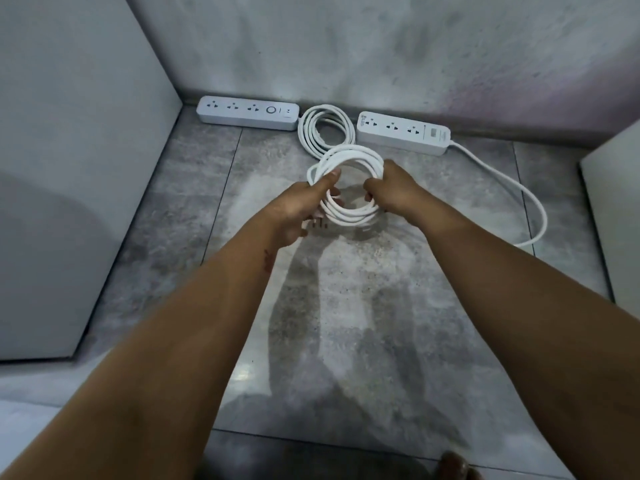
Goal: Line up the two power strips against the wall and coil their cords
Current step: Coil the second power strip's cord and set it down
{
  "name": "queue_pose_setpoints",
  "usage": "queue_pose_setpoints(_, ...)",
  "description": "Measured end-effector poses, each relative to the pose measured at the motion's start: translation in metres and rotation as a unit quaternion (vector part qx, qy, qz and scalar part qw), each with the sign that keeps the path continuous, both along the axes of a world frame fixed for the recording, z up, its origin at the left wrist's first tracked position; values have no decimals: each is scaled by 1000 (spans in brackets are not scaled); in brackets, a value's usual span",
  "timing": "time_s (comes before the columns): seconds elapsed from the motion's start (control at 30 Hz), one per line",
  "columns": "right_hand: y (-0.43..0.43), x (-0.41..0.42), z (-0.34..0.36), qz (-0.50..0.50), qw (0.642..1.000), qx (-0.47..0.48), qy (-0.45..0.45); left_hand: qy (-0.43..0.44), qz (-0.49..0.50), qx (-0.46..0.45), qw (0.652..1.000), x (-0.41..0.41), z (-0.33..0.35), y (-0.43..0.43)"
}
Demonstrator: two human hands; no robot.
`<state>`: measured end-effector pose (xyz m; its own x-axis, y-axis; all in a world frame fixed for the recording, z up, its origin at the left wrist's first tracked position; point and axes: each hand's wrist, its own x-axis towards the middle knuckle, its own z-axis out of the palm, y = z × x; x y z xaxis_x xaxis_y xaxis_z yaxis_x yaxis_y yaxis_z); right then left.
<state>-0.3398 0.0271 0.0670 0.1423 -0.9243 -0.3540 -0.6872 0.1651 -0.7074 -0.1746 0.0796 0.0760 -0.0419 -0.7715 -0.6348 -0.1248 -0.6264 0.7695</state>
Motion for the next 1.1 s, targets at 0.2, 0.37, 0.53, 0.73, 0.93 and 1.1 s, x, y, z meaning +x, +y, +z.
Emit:
queue_pose_setpoints(0.2,0,-1,5,67,997,-21,41,-1,-30,-75,997,7,-1,-10)
queue_pose_setpoints(0.37,4,6,13,145,988,-6,53,-106,-97,-100,985,4,13,-18)
queue_pose_setpoints(0.53,7,-1,9,115,991,-34,56,-59,-70,-93,992,0,7,-17)
queue_pose_setpoints(0.73,13,-9,6,27,999,-18,25,41,106,-116,987,-13,0,-18)
queue_pose_setpoints(0.93,18,-15,6,7,996,83,-34,95,218,-112,965,-23,-4,-19)
queue_pose_setpoints(1.1,13,-17,3,-17,993,96,-60,150,256,-111,949,-29,0,-15)
